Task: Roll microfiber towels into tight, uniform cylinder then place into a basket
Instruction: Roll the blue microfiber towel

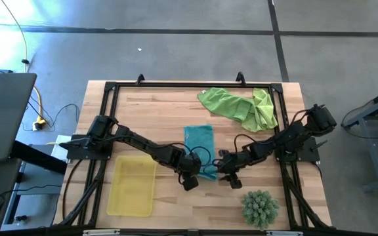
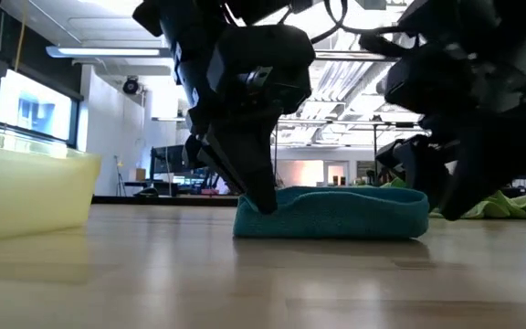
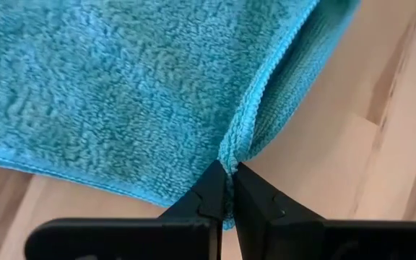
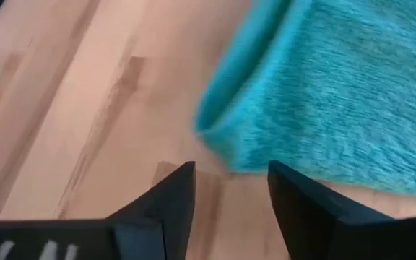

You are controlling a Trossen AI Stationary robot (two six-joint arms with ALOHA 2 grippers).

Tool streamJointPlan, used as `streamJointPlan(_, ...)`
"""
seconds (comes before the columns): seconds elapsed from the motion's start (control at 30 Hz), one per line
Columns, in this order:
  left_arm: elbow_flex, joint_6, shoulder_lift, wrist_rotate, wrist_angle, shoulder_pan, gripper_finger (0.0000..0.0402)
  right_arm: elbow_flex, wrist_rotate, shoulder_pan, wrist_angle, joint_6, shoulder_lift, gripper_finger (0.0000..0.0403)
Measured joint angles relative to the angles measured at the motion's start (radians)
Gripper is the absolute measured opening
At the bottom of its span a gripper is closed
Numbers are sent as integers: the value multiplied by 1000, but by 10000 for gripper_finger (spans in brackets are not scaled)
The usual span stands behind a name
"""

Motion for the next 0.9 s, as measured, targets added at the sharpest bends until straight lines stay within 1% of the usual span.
streamJointPlan(0.1,0,0,-1,-2,-28,13,10,0,24,22,16,-33,-1,168)
streamJointPlan(0.2,0,0,-1,-19,-60,24,10,0,84,37,30,-45,-1,162)
streamJointPlan(0.43,0,0,-1,-27,-64,31,10,1,176,41,68,-52,-1,148)
streamJointPlan(0.67,1,2,-1,-75,-76,31,10,1,191,41,64,-52,-10,144)
streamJointPlan(0.9,2,19,23,-87,-64,31,10,1,191,41,50,-16,-120,144)
